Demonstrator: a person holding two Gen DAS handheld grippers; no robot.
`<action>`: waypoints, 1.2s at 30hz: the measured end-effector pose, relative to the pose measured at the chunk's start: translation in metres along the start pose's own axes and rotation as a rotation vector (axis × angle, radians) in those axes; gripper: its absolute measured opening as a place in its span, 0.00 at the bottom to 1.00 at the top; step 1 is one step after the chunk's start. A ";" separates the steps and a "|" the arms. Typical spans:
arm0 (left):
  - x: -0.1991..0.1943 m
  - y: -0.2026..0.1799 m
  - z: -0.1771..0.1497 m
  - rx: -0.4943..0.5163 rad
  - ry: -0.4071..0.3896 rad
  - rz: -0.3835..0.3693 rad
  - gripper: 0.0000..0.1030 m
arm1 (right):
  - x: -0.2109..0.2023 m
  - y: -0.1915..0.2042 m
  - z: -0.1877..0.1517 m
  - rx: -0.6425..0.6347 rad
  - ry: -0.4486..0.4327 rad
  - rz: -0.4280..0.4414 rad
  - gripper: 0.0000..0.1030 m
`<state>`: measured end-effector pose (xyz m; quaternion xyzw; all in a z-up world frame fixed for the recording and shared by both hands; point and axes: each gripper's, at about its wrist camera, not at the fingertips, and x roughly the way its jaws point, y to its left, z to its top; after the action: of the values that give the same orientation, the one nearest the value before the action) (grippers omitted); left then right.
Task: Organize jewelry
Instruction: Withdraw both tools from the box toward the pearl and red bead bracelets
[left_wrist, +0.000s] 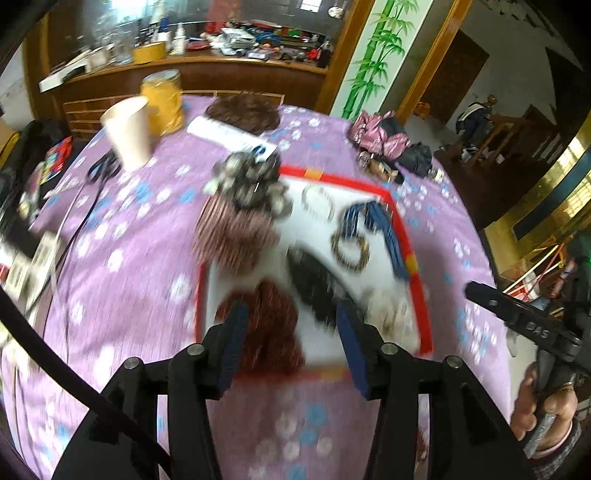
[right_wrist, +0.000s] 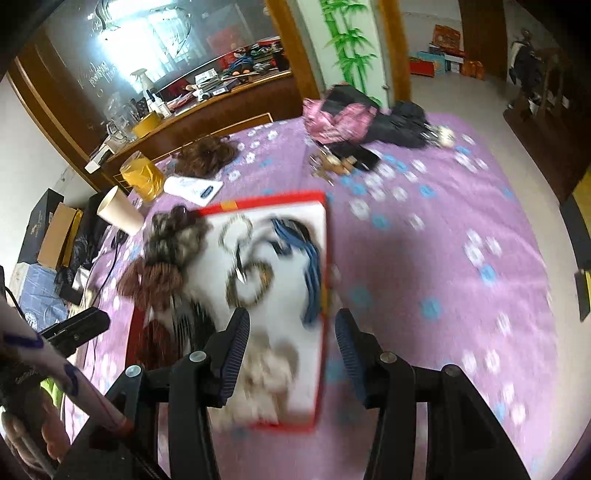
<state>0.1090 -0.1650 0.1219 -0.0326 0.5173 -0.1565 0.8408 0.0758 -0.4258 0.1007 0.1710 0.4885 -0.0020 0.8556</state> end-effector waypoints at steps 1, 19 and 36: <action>-0.003 0.001 -0.011 -0.004 0.004 0.006 0.47 | -0.007 -0.005 -0.014 0.013 0.004 0.004 0.51; 0.002 -0.051 -0.172 0.015 0.172 0.013 0.47 | -0.042 -0.042 -0.171 0.053 0.125 0.024 0.52; -0.002 -0.087 -0.195 0.145 0.118 0.169 0.47 | -0.045 -0.023 -0.197 -0.015 0.132 -0.005 0.52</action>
<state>-0.0832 -0.2262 0.0525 0.0811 0.5540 -0.1239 0.8193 -0.1156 -0.3965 0.0404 0.1630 0.5443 0.0110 0.8228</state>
